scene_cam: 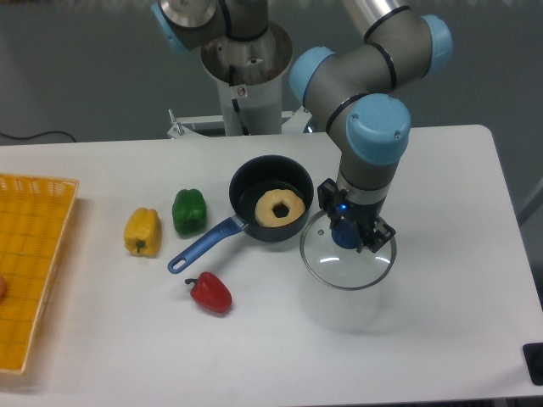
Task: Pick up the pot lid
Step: 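Hold the glass lid raised above the table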
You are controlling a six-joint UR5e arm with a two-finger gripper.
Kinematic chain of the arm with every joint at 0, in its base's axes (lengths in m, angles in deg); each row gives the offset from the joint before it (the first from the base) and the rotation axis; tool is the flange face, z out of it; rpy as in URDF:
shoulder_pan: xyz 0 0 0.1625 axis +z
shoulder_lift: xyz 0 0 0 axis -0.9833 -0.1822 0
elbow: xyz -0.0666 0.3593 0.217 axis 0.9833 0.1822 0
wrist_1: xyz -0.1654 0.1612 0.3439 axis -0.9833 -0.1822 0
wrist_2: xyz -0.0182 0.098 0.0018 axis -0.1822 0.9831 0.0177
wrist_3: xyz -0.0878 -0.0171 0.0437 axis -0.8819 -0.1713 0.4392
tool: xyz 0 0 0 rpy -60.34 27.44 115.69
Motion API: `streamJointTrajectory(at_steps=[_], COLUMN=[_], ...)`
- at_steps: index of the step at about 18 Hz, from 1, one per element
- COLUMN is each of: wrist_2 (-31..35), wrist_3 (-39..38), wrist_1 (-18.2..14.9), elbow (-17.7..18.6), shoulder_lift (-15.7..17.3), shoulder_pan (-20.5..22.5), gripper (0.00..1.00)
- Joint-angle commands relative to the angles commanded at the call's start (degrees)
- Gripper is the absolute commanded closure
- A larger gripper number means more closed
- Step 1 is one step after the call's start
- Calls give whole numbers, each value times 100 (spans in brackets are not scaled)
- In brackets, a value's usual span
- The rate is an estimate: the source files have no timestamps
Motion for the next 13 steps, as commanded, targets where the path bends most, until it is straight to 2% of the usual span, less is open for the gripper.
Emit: streamJointTrajectory(at_steps=[13], wrist_2=[0], wrist_3=[9], wrist_1=[0], elbow=[62], shoulder_lift=[9], shoulder_pan=[0], gripper=[51])
